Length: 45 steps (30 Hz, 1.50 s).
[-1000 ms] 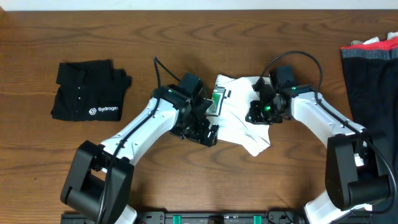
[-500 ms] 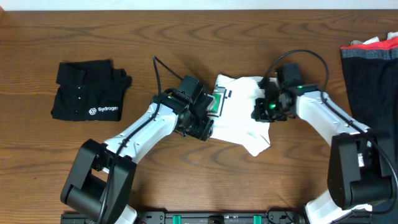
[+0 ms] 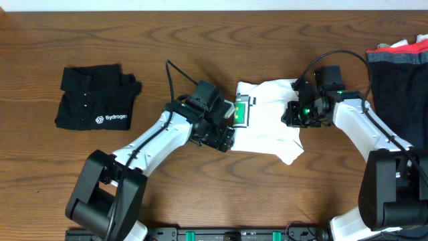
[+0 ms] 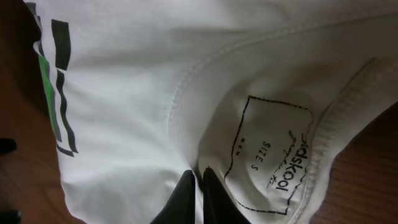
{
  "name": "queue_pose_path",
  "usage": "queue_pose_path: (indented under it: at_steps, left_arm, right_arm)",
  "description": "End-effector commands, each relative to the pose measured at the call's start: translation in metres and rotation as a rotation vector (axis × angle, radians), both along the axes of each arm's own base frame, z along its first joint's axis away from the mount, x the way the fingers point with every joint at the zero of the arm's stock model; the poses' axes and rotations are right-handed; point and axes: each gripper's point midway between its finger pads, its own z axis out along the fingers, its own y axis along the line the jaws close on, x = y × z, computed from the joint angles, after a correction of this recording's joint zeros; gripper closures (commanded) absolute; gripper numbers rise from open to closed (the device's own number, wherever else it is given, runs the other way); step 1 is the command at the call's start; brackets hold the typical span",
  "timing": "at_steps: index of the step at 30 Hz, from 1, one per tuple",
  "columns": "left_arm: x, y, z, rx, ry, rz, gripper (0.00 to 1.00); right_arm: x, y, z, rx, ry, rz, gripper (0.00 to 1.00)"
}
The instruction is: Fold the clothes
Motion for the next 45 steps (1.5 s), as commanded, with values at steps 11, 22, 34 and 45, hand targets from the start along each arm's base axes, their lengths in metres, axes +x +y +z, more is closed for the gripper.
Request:
queue_pose_path:
  at_steps: [11, 22, 34, 45]
  left_arm:
    - [-0.012, -0.046, -0.044, -0.046, 0.040, -0.028, 0.24]
    - [-0.030, -0.026, -0.062, 0.034, 0.153, -0.008, 0.90]
    - [-0.043, 0.009, -0.062, 0.115, 0.290, 0.073, 0.52]
    - [0.008, 0.006, 0.026, -0.017, 0.030, 0.133, 0.17]
  right_arm:
    - [-0.002, 0.000, 0.005, 0.006, -0.010, 0.015, 0.95]
    - [-0.001, -0.014, 0.000, -0.077, -0.010, -0.006, 0.99]
    - [0.008, -0.003, 0.007, -0.011, -0.062, 0.023, 0.55]
    - [0.006, 0.008, 0.007, 0.033, 0.021, -0.114, 0.60]
